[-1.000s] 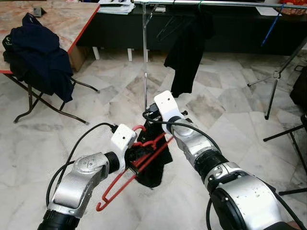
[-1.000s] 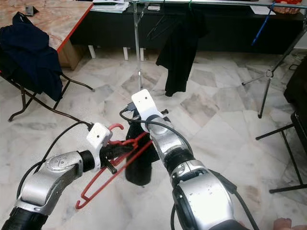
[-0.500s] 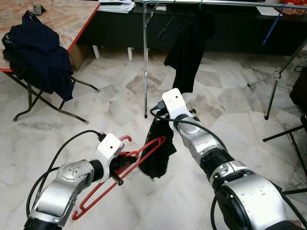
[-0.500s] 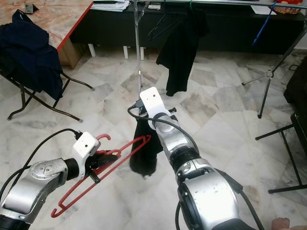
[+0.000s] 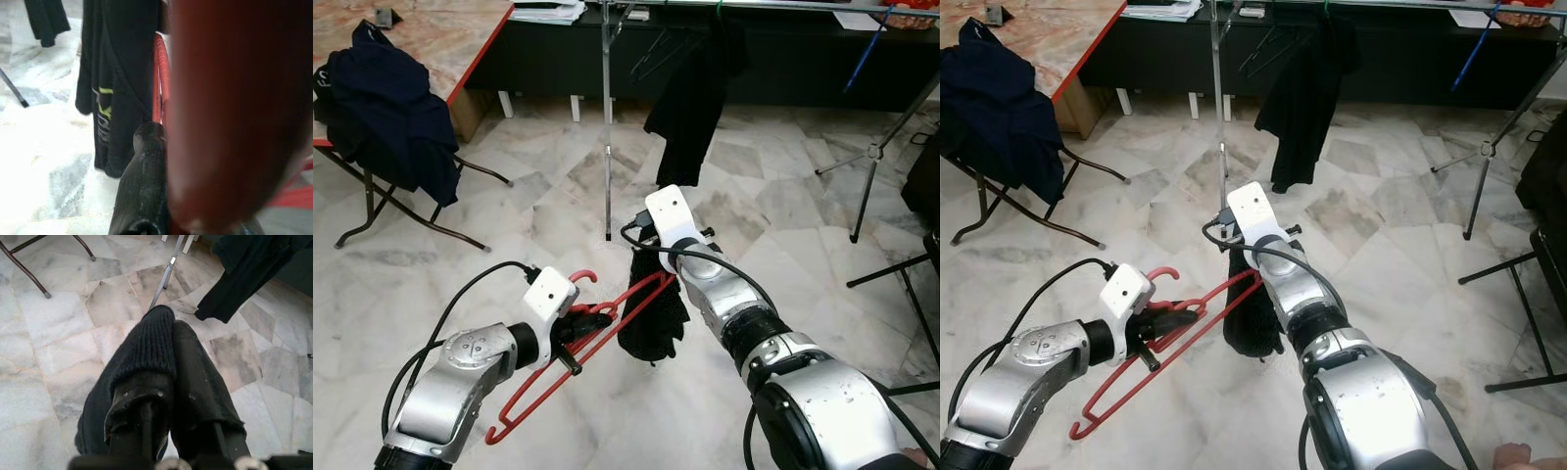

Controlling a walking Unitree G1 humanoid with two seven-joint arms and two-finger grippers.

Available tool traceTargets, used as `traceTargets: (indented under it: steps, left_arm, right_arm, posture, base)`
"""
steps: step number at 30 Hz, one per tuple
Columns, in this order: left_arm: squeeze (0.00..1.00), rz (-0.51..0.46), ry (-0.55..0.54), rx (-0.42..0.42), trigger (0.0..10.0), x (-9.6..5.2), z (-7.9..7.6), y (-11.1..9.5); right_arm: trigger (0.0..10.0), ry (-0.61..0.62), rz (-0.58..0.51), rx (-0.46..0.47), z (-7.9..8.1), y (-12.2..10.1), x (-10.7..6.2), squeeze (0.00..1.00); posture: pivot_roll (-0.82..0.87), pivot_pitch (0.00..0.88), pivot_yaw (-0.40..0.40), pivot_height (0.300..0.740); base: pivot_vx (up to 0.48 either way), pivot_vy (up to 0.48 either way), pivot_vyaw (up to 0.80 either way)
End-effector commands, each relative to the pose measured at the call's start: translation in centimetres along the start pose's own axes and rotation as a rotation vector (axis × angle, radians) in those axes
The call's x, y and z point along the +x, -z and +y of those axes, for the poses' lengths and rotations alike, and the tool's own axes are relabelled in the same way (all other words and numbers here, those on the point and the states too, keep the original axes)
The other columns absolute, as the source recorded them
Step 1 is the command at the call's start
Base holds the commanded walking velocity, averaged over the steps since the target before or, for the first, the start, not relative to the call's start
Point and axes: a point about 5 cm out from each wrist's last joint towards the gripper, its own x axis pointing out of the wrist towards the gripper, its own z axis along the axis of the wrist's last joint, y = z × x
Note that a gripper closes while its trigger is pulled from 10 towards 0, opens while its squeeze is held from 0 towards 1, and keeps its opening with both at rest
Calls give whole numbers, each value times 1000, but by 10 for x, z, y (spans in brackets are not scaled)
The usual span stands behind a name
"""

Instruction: Hang hanger

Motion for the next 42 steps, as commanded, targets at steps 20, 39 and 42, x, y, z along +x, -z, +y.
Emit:
traceTargets:
  steps: [20,39,42]
  left_arm:
    - [0,7,-139,29,10000,-4,17,-3]
    - [0,-62,38,-8,10000,4,-9,-13]
    - [0,-51,38,4,10000,5,-11,-11]
  right_arm:
    - [10000,45,45,18,-9,21,-4,0]
    - [10000,23,45,21,2,25,-5,0]
    - [10000,15,36,49,4,23,-5,0]
  posture:
    - [37,208,-22,740]
    - [32,211,-26,740]
    - [31,212,-26,740]
  base:
    - [0,0,0]
    - [0,0,0]
    - [0,0,0]
